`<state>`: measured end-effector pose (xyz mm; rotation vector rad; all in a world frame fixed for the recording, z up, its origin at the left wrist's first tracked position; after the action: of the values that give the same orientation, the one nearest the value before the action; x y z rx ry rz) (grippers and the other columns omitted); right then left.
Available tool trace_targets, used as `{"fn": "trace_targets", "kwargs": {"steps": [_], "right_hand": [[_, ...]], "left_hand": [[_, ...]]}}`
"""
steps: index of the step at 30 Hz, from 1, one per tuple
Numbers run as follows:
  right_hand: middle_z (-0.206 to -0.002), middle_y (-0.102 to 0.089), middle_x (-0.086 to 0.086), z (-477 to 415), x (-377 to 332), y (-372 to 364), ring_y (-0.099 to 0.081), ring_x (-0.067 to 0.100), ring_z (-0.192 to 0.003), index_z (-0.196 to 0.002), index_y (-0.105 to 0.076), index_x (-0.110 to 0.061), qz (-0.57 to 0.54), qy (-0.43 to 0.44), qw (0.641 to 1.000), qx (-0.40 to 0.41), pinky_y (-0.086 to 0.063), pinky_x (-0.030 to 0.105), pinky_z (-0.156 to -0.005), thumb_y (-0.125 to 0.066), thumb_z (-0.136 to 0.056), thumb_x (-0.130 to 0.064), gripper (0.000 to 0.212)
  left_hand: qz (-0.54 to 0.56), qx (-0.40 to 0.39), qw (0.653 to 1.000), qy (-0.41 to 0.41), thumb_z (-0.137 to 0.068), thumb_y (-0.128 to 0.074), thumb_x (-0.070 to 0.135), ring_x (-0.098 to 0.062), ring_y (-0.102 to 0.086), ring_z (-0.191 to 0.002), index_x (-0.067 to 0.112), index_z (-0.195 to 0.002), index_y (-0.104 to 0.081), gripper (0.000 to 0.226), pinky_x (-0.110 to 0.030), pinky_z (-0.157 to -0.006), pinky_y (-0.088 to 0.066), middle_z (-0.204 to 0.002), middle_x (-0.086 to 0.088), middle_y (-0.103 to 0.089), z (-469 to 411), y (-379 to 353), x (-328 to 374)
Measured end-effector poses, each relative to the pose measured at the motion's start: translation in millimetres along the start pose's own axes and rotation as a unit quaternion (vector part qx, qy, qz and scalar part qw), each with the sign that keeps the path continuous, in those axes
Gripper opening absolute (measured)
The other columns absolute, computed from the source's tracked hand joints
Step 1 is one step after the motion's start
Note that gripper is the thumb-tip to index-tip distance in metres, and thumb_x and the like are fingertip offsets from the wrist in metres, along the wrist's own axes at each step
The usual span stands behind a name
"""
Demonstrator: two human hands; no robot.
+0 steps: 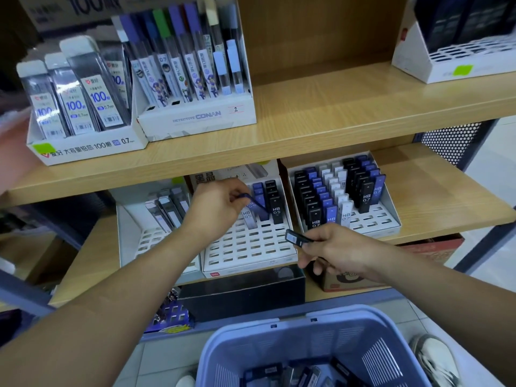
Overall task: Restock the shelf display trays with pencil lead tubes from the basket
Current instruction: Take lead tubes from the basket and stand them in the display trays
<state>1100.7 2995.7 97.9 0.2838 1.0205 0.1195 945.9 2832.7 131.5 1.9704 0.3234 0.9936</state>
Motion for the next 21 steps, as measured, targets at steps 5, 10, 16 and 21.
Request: {"fn": "trace_targets", "kwargs": {"steps": [5,10,16,21], "right_hand": [[-0.089,-0.076,0.002,-2.7,3.9,1.6,-0.064,0.011,-0.058,-0.128,-0.051,-0.014,-0.044,-0.002,0.999,-0.005,-0.040,0.017,-0.048,-0.047,-0.103,-0.024,0.027],[-0.088,-0.076,0.001,-0.2,4.3,4.6,-0.065,0.012,-0.058,-0.122,-0.053,-0.013,-0.046,-0.007,0.999,-0.004,-0.037,0.018,-0.049,-0.047,-0.103,-0.024,0.022],[-0.077,-0.069,-0.001,4.0,2.6,7.1,-0.062,0.011,-0.060,-0.107,-0.062,-0.016,-0.055,-0.001,0.998,0.022,-0.041,0.019,-0.054,-0.047,-0.103,-0.023,0.016],[-0.066,-0.066,-0.004,4.8,1.9,9.9,-0.061,0.012,-0.063,-0.105,-0.065,-0.018,-0.097,0.012,0.995,0.030,-0.043,0.022,-0.060,-0.049,-0.102,-0.018,0.016]], "left_hand": [[-0.008,-0.033,0.999,0.002,-0.087,-0.068,0.017,-0.011,-0.065,-0.090,0.014,-0.105,-0.072,0.019,-0.025,-0.088,-0.051,-0.099,0.000,-0.073,1.3,-9.3,-2.0],[-0.008,-0.050,0.999,-0.017,-0.088,-0.068,0.017,-0.012,-0.065,-0.098,0.014,-0.106,-0.074,0.020,-0.022,-0.092,-0.047,-0.107,-0.001,-0.072,-1.2,-11.6,-0.5],[-0.009,-0.030,0.999,0.006,-0.091,-0.062,0.012,-0.018,-0.065,-0.098,0.012,-0.112,-0.067,0.022,-0.028,-0.090,-0.050,-0.105,-0.004,-0.071,-7.4,-18.8,5.2],[-0.044,-0.028,0.999,-0.004,-0.089,-0.064,0.013,-0.018,-0.063,-0.093,0.011,-0.100,-0.074,0.015,-0.019,-0.083,-0.043,-0.103,-0.004,-0.071,-12.4,-28.4,7.0]]}}
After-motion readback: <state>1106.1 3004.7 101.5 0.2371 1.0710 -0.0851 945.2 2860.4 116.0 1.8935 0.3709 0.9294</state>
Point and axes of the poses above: each hand's wrist, its own z-axis away from the middle knuckle, its own y-axis out of the back of the hand, x = y × z, the point moved 1 cm from there along -z, towards the middle knuckle
